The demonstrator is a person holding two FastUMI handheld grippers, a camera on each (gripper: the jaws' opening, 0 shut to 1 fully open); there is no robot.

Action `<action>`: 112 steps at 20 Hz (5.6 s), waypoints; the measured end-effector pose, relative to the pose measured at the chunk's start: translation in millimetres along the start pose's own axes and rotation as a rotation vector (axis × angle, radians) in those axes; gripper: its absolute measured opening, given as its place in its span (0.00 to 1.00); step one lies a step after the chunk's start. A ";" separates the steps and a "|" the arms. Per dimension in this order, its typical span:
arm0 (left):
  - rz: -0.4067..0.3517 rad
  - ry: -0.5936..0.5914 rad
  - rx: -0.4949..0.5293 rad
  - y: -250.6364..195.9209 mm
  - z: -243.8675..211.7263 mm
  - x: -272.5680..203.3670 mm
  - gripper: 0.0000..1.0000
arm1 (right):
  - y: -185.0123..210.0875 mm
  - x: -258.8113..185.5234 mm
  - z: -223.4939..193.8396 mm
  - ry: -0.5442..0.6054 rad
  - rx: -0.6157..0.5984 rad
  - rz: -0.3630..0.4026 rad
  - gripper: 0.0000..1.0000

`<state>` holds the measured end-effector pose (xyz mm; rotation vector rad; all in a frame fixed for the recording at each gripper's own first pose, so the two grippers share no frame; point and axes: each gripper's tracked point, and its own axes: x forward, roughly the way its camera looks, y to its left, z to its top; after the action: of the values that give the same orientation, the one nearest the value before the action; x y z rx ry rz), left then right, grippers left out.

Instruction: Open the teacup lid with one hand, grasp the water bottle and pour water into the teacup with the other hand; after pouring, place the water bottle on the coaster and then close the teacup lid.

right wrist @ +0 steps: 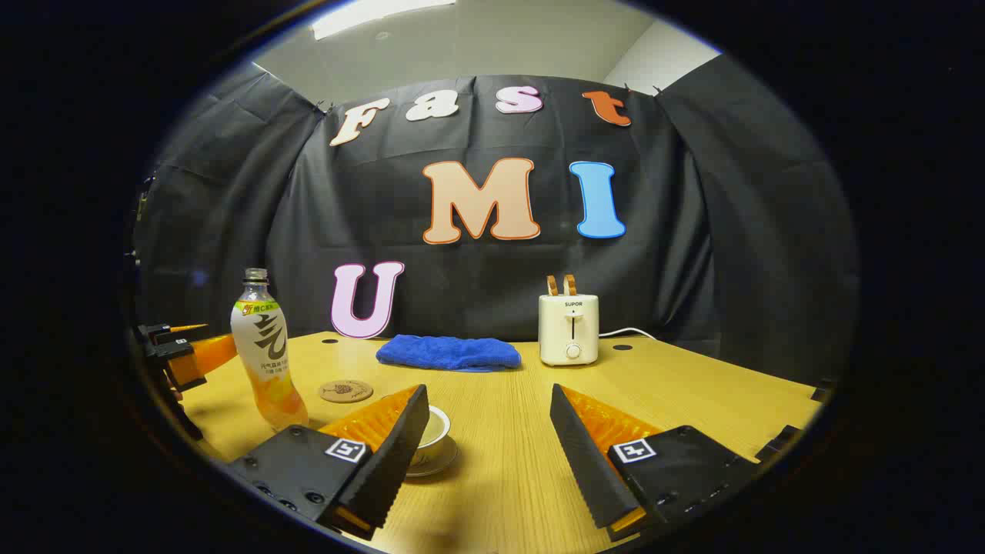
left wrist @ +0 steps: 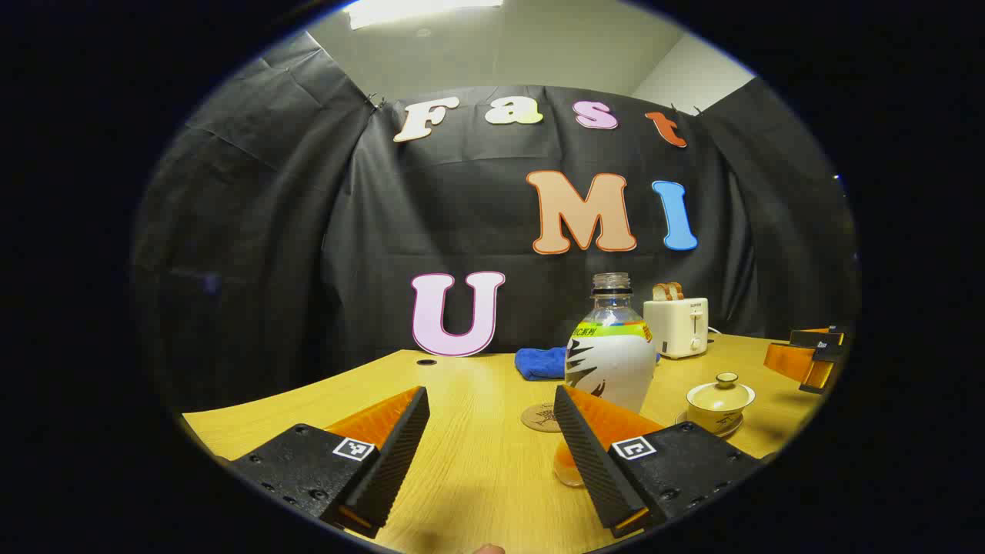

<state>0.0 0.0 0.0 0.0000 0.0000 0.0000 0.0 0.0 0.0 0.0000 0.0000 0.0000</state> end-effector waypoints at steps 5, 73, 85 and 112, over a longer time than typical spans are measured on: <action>0.000 0.000 0.000 0.3 -0.5 0.0 0.95 | 0.3 0.0 -0.3 0.001 0.000 0.000 0.99; -0.013 0.002 -0.006 -1.5 -0.8 -0.5 0.96 | 89.1 41.9 -32.9 0.229 -0.167 0.235 0.36; -0.032 0.012 -0.002 -5.5 -2.9 1.5 0.96 | 91.3 42.8 -15.2 0.169 -0.098 0.267 0.30; -0.295 0.148 -0.055 -77.1 -20.5 -14.7 0.97 | -20.7 39.3 17.3 0.107 0.004 0.113 0.30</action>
<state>-14.7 -77.1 -20.5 -0.0548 0.1478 -0.2952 39.3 -20.7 17.3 0.0037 0.1071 0.1133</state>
